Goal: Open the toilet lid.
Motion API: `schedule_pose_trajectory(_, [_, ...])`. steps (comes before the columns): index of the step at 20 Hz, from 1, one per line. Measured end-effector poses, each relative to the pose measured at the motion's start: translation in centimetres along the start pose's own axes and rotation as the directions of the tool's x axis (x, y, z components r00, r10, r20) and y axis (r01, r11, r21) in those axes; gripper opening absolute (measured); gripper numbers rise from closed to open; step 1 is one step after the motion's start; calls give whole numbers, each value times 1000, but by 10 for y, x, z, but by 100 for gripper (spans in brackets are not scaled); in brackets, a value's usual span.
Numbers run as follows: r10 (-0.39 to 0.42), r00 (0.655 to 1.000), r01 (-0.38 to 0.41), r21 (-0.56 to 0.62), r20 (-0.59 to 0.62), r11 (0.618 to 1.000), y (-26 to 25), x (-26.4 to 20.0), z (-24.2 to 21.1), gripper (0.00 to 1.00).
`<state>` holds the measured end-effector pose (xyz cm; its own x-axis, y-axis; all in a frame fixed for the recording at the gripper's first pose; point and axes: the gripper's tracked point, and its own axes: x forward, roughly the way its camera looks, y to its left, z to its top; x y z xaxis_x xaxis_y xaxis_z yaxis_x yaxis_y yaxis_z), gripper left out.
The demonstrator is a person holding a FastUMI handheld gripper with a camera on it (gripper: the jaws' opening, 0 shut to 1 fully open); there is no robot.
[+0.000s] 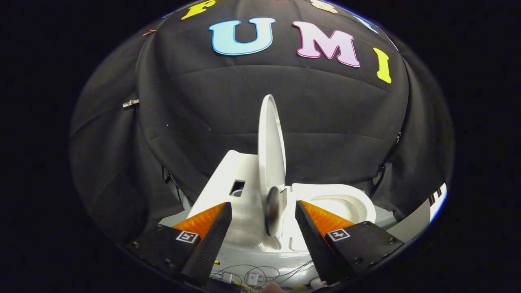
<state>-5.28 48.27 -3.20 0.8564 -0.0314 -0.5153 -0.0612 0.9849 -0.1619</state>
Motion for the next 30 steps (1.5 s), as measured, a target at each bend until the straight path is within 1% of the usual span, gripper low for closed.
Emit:
schedule_pose_trajectory(3, [18, 1000, -18, -3, -1, 1000, 4, -4, 2, 98])
schedule_pose_trajectory(6, [34, 999, -34, -2, 32, 999, 3, -13, 17, 98])
schedule_pose_trajectory(7, [49, 998, -49, 11, 41, 999, 3, -18, 22, 98])
schedule_pose_trajectory(10, [103, 990, -108, 57, 93, 992, 4, -35, 45, 98])
schedule_pose_trajectory(13, [122, 975, -136, 66, 184, 989, -5, -51, 79, 98])
schedule_pose_trajectory(16, [151, 967, -174, 100, 208, 980, -15, -63, 92, 99])
schedule_pose_trajectory(20, [141, 952, -168, 81, 271, 982, -61, -73, 115, 99])
schedule_pose_trajectory(24, [127, 944, -168, 115, 304, 979, -121, -73, 120, 99])
schedule_pose_trajectory(26, [116, 945, -158, 117, 307, 980, -158, -65, 113, 99])
schedule_pose_trajectory(30, [59, 947, -95, 97, 317, 991, -238, -43, 84, 99])
